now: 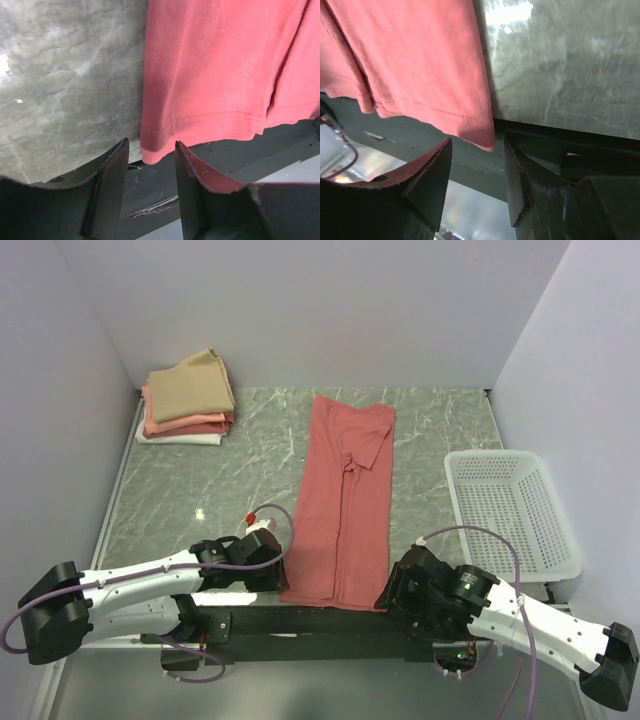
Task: Fold and stack the t-shirts
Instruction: Fold the tshirt
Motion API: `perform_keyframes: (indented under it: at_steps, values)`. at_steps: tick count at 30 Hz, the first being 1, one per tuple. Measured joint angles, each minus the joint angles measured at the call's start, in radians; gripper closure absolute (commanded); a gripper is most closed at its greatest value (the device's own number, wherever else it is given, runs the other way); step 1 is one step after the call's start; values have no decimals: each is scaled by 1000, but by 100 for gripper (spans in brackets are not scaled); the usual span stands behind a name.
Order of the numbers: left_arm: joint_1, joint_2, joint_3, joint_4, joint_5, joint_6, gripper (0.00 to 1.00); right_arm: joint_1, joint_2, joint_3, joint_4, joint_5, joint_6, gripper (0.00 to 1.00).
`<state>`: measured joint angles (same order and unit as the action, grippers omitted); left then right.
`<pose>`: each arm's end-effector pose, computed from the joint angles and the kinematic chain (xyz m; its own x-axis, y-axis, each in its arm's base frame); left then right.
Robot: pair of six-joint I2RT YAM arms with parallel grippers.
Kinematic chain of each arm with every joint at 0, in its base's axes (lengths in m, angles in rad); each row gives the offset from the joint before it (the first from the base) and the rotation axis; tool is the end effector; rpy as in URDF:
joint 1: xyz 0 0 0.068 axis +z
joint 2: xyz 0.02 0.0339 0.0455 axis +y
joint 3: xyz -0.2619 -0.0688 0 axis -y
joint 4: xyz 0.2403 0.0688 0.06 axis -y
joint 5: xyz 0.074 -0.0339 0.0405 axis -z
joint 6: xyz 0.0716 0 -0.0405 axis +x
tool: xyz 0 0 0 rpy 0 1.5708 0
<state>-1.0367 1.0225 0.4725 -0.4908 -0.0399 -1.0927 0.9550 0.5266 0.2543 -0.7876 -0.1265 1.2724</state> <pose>0.1009 -0.1649 0.1370 -0.9566 -0.1253 -0.2631 0.0010 0.9014 -0.4330 0.0574 0.0967 0.1118 -0.9562 0.2902 -0.0386 0.2330 0.8343 0.4997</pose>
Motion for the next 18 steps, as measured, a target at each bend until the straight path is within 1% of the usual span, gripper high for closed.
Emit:
perform_keyframes:
  at_steps: [4,14,18]
  values:
    - [3,5,-11,27,23,3,57,0,-45,-20,-1,-14,60,48]
    - [6,29,-39,70,62,7,60,0,-87,-27,-30,6,137,52]
    - [6,27,-48,67,61,7,52,0,-85,-34,-20,4,149,52]
